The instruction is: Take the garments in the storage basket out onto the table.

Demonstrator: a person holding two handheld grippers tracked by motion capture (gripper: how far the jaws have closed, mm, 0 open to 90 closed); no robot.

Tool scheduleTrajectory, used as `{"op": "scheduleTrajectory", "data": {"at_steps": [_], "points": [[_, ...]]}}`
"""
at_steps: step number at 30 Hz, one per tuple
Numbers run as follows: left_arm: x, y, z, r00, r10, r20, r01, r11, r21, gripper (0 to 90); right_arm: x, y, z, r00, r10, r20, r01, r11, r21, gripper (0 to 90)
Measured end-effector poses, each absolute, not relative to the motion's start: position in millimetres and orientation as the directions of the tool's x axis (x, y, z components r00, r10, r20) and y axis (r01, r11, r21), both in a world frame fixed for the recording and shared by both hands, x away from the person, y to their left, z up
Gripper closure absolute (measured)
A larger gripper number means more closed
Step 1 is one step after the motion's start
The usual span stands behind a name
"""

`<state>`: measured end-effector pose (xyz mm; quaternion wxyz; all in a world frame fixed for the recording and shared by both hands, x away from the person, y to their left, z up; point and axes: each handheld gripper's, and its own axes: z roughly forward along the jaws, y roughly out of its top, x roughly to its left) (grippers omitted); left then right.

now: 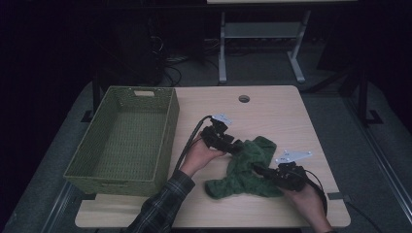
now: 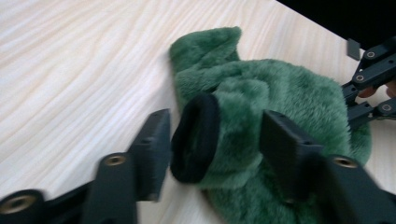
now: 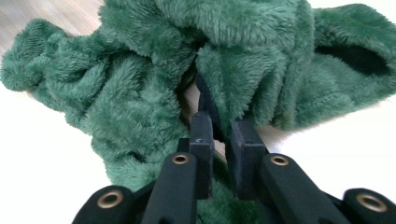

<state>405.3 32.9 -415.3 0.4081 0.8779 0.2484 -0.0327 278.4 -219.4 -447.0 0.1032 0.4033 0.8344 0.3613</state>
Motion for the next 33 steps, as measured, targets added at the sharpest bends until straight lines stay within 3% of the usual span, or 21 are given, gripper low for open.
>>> {"op": "scheduleTrajectory", "data": {"at_steps": [2, 3, 4, 5, 7, 20, 33], "points": [[405.9, 31.0, -416.4, 0.874, 0.406, -0.266, 0.466, -0.545, 0.697, 57.2, 278.3, -220.3, -446.6, -0.653, 0.748, 0.117, 0.598, 0.415, 0.686, 81.8], [406.4, 29.7, -417.4, 0.874, 0.402, -0.272, 0.468, -0.553, 0.689, 57.2, 278.4, -221.1, -446.5, -0.655, 0.747, 0.115, 0.595, 0.416, 0.688, 82.4], [406.7, 28.8, -418.2, 0.874, 0.401, -0.274, 0.470, -0.555, 0.686, 73.5, 279.0, -222.9, -446.3, -0.658, 0.745, 0.105, 0.588, 0.422, 0.691, 82.9], [407.2, 30.1, -418.2, 0.878, 0.392, -0.276, 0.465, -0.558, 0.687, 80.2, 279.1, -223.7, -446.2, -0.659, 0.745, 0.103, 0.586, 0.422, 0.692, 83.0], [406.1, 32.6, -416.0, 0.871, 0.397, -0.288, 0.476, -0.541, 0.694, 84.8, 279.2, -225.9, -445.2, -0.660, 0.745, 0.097, 0.581, 0.424, 0.695, 83.3], [383.2, 79.8, -396.8, 0.817, 0.499, -0.290, 0.528, -0.444, 0.723, 86.3, 299.6, -244.5, -415.9, -0.638, 0.769, 0.041, 0.531, 0.400, 0.747, 84.0], [355.5, 98.2, -450.9, 0.759, 0.565, -0.323, 0.628, -0.506, 0.591, 86.2, 346.0, -218.4, -446.8, -0.674, 0.734, 0.081, 0.582, 0.459, 0.672, 83.7]]}}
